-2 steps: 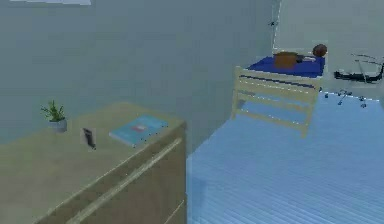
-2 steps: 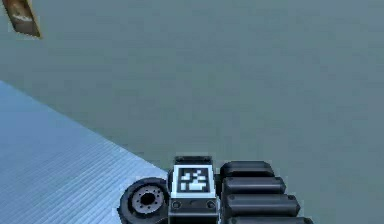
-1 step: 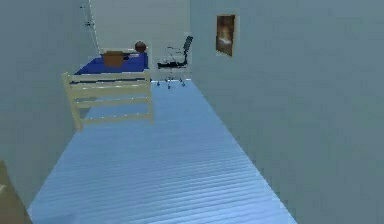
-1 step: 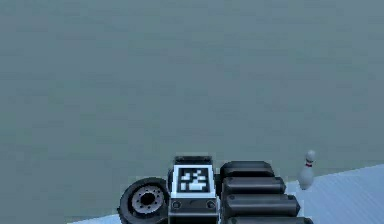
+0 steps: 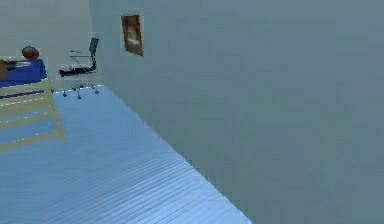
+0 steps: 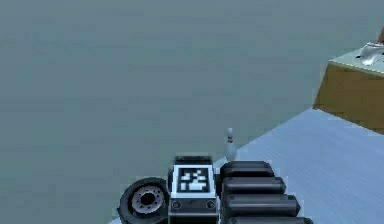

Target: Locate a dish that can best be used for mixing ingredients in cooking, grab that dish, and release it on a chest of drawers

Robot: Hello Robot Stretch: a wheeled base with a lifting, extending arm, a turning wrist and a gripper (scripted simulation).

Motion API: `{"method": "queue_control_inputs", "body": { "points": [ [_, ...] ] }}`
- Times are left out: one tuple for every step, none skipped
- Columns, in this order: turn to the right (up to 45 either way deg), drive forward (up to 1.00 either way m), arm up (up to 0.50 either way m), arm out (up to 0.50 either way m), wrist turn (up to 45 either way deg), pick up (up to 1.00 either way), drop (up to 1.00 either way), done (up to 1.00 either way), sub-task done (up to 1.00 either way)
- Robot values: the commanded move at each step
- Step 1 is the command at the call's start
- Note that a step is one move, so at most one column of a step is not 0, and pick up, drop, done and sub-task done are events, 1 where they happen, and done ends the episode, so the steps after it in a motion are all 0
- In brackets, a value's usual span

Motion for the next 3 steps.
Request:
{"method": "queue_control_inputs", "body": {
  "points": [
    [-45.0,0.0,0.0,0.0,0.0,0.0,0.0,0.0,0.0],
    [-39.0,0.0,0.0,0.0,0.0,0.0,0.0,0.0,0.0],
    [45.0,0.0,0.0,0.0,0.0,0.0,0.0,0.0,0.0]
  ]
}}
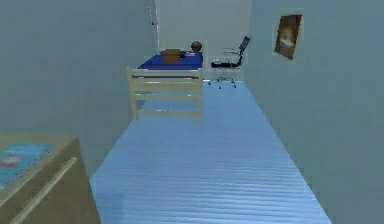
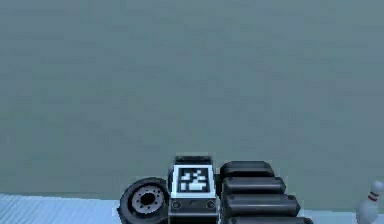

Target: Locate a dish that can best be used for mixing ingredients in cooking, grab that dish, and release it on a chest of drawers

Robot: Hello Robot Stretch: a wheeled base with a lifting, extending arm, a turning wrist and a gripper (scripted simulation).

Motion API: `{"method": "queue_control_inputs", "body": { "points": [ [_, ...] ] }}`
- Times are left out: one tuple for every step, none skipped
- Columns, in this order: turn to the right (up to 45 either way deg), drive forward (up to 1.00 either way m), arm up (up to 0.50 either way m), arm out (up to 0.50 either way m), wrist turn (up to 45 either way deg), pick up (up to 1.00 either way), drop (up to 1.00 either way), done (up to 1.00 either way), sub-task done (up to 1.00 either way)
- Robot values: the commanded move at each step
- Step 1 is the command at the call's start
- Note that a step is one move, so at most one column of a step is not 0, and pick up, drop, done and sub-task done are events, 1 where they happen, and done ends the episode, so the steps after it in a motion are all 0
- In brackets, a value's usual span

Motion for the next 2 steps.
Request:
{"method": "queue_control_inputs", "body": {
  "points": [
    [45.0,0.0,0.0,0.0,0.0,0.0,0.0,0.0,0.0],
    [12.0,0.0,0.0,0.0,0.0,0.0,0.0,0.0,0.0]
  ]
}}
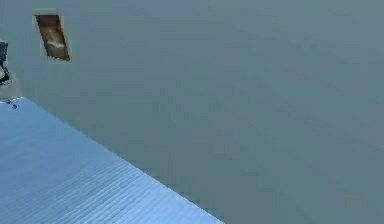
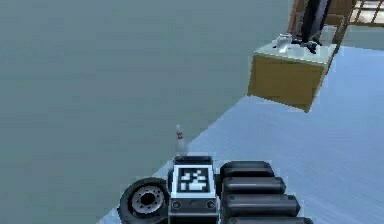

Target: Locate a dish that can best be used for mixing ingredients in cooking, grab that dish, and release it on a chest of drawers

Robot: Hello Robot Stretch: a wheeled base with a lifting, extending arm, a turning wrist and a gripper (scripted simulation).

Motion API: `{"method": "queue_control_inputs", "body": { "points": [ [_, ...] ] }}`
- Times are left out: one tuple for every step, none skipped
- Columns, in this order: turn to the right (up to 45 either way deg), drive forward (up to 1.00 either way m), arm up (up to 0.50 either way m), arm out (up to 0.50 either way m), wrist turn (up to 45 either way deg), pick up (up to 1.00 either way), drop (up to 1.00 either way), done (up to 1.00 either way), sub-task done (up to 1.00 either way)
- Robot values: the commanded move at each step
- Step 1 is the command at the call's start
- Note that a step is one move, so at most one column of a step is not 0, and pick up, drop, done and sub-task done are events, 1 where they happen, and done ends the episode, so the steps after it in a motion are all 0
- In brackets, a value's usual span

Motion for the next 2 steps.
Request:
{"method": "queue_control_inputs", "body": {
  "points": [
    [45.0,0.0,0.0,0.0,0.0,0.0,0.0,0.0,0.0],
    [45.0,0.0,0.0,0.0,0.0,0.0,0.0,0.0,0.0]
  ]
}}
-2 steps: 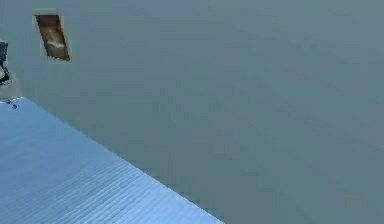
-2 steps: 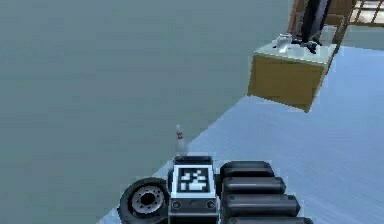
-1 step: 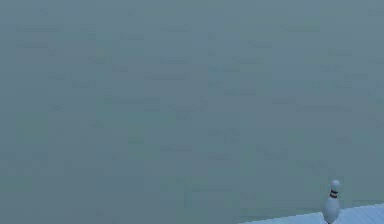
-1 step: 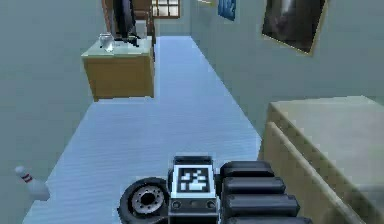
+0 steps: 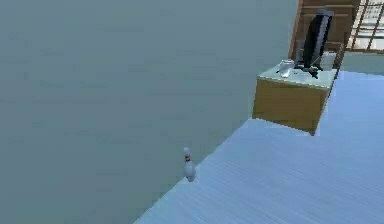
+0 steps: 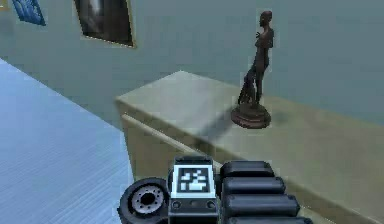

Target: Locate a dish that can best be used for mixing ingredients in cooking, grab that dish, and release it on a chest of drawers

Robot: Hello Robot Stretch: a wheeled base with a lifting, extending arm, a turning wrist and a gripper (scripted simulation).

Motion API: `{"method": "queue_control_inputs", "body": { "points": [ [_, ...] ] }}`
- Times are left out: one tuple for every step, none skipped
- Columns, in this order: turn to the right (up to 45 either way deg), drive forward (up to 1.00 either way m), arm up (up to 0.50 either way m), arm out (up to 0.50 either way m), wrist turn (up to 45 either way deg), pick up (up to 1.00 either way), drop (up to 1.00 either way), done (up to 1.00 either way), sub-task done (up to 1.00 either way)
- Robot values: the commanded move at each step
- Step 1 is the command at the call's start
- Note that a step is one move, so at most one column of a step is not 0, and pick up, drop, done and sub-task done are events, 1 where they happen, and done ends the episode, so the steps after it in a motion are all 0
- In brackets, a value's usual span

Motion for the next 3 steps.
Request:
{"method": "queue_control_inputs", "body": {
  "points": [
    [45.0,0.0,0.0,0.0,0.0,0.0,0.0,0.0,0.0],
    [36.0,0.0,0.0,0.0,0.0,0.0,0.0,0.0,0.0],
    [0.0,0.35,0.0,0.0,0.0,0.0,0.0,0.0,0.0]
  ]
}}
